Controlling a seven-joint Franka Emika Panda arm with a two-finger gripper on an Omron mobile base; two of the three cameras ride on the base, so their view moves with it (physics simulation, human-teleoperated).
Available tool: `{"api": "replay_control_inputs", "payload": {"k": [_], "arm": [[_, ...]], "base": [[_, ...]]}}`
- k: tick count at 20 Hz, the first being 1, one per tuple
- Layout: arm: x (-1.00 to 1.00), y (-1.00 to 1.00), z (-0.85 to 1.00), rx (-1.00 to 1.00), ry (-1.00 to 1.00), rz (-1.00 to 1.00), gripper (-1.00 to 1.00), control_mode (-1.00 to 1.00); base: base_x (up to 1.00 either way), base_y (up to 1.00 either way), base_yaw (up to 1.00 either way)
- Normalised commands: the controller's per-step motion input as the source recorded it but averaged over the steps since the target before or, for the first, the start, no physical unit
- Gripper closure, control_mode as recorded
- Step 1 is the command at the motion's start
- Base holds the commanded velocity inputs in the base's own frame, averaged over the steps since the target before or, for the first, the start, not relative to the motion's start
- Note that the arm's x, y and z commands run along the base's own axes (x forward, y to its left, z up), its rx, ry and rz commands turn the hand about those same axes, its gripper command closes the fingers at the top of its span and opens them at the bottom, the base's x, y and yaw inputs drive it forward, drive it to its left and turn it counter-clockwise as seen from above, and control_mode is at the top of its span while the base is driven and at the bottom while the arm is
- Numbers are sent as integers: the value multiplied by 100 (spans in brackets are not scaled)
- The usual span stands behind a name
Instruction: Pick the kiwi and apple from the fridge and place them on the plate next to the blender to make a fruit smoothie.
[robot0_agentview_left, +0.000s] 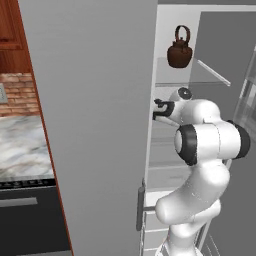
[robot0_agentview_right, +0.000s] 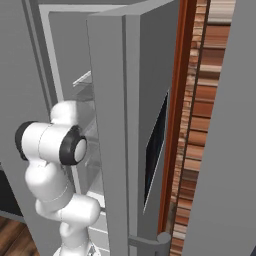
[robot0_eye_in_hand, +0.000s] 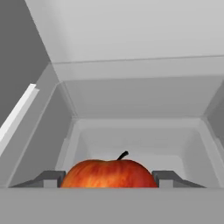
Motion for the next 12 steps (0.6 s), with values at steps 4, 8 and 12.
{"api": "replay_control_inputs", "payload": {"k": [4, 8, 12], "arm": [[-95, 0, 0, 0, -7, 0, 100, -100], [-100, 0, 41, 2, -7, -3, 100, -100], [-100, 0, 72, 3, 0, -6, 100, -100]], "base": [[0, 0, 0], [0, 0, 0], [0, 0, 0]]}}
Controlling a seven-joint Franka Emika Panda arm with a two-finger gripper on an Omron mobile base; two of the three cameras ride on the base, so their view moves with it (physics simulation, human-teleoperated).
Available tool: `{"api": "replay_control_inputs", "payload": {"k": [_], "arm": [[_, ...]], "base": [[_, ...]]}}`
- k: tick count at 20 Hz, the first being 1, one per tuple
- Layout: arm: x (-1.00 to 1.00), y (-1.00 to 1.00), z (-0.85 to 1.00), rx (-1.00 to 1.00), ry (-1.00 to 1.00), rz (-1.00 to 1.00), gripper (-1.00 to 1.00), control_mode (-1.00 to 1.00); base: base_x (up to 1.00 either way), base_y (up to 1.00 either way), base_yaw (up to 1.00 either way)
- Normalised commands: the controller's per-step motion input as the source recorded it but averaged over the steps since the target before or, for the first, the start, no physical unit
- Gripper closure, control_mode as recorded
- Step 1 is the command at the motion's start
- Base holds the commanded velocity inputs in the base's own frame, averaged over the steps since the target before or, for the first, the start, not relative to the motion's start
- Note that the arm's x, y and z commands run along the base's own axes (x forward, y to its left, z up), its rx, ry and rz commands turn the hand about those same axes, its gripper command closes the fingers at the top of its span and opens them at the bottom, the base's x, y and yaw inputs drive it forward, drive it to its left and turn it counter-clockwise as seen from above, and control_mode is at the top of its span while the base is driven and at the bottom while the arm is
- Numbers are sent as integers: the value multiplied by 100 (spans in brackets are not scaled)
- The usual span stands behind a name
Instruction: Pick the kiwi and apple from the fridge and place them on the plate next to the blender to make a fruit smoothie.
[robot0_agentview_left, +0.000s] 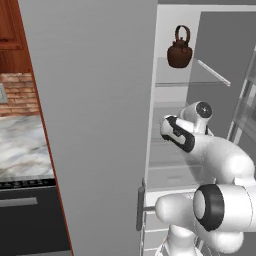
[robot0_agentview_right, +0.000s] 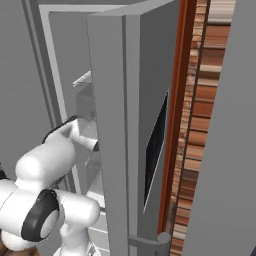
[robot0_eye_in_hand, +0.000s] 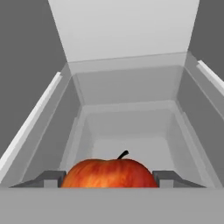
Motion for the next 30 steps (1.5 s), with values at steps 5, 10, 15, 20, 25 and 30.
{"api": "replay_control_inputs", "payload": {"k": [5, 10, 15, 20, 25, 30], "arm": [[-100, 0, 84, 4, 0, -4, 100, -100], [-100, 0, 60, 3, 0, -1, 100, -100], [-95, 0, 45, 4, 2, -1, 100, -100], [-73, 8, 45, 2, 12, -5, 100, -100], [-50, 20, 17, 0, 20, -7, 100, -100], [-42, 18, 2, 0, 16, -5, 100, 100]], "base": [[0, 0, 0], [0, 0, 0], [0, 0, 0], [0, 0, 0], [0, 0, 0], [-17, 3, 0]]}}
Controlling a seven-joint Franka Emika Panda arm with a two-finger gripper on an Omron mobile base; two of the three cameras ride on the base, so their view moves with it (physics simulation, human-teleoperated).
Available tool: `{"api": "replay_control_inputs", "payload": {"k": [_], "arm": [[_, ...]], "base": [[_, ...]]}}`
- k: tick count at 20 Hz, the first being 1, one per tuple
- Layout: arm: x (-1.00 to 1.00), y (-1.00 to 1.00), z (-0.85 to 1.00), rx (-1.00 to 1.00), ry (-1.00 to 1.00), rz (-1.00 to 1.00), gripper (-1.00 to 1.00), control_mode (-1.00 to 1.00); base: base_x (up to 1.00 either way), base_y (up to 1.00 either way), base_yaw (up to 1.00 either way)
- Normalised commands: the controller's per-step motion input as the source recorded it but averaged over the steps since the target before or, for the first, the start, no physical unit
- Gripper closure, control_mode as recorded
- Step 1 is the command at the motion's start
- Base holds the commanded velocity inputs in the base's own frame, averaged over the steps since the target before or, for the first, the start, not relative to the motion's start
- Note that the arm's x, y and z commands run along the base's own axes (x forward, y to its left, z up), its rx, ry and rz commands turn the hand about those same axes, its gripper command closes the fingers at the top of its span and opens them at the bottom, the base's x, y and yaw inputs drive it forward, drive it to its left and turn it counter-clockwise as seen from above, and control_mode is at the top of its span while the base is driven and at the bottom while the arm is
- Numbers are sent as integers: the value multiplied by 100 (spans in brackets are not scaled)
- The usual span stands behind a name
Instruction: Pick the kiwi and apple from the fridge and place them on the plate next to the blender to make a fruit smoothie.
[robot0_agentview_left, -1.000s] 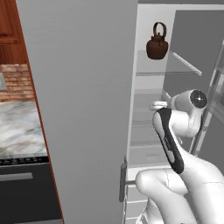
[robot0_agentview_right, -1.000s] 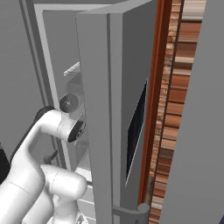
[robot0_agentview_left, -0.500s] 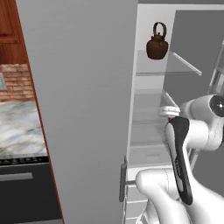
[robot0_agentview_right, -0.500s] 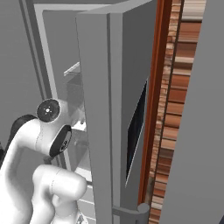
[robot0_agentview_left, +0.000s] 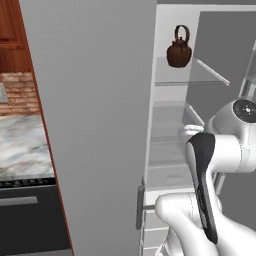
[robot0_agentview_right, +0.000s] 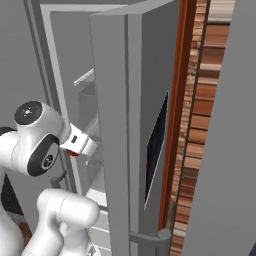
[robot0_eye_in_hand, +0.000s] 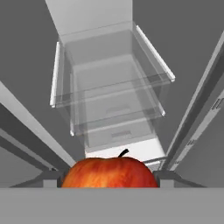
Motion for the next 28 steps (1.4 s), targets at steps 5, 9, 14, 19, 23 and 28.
{"api": "replay_control_inputs", "payload": {"k": [5, 9, 14, 19, 23, 28], "arm": [[0, 0, 0, 0, 0, 0, 100, 100], [0, 0, 0, 0, 0, 0, 100, 100], [0, 0, 0, 0, 0, 0, 100, 100], [0, 0, 0, 0, 0, 0, 100, 100], [0, 0, 0, 0, 0, 0, 100, 100], [0, 0, 0, 0, 0, 0, 100, 100]], "base": [[-98, 54, 0], [-100, 88, 15], [-98, 100, 30], [-85, 99, 45], [-78, 93, 52], [-50, 71, 63]]}}
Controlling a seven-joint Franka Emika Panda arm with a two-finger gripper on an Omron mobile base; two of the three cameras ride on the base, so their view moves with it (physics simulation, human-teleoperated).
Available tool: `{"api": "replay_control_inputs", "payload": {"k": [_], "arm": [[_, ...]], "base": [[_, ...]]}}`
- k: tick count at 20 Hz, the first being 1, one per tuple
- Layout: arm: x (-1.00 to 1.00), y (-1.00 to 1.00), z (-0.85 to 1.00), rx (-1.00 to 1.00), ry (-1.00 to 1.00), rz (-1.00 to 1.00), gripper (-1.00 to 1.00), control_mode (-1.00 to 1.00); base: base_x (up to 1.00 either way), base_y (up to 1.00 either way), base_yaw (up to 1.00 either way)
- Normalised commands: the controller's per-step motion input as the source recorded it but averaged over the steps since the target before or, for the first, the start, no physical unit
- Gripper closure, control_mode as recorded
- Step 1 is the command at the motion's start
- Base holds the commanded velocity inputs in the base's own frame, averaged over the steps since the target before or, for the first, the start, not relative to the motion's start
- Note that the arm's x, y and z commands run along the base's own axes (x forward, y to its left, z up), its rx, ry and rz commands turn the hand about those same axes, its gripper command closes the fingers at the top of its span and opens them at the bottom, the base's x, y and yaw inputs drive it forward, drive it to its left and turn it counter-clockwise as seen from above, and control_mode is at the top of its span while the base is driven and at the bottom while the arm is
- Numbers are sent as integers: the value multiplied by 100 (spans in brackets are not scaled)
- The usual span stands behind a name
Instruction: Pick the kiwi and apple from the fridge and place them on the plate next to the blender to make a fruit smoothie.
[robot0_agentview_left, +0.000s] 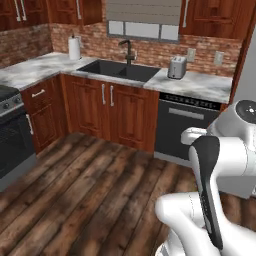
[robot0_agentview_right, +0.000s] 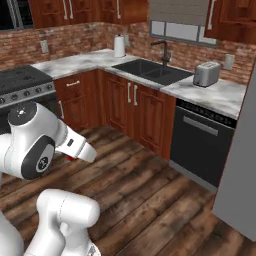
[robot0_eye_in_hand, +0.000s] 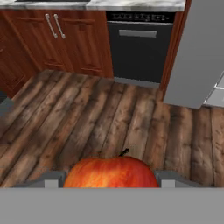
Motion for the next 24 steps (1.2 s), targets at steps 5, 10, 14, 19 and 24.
{"api": "replay_control_inputs", "payload": {"k": [5, 10, 14, 19, 24], "arm": [[0, 0, 0, 0, 0, 0, 100, 100], [0, 0, 0, 0, 0, 0, 100, 100], [0, 0, 0, 0, 0, 0, 100, 100], [0, 0, 0, 0, 0, 0, 100, 100], [0, 0, 0, 0, 0, 0, 100, 100]], "base": [[-46, 56, 67], [-39, 56, 72], [-35, 71, 72], [-36, 78, 72], [-30, 90, 74]]}}
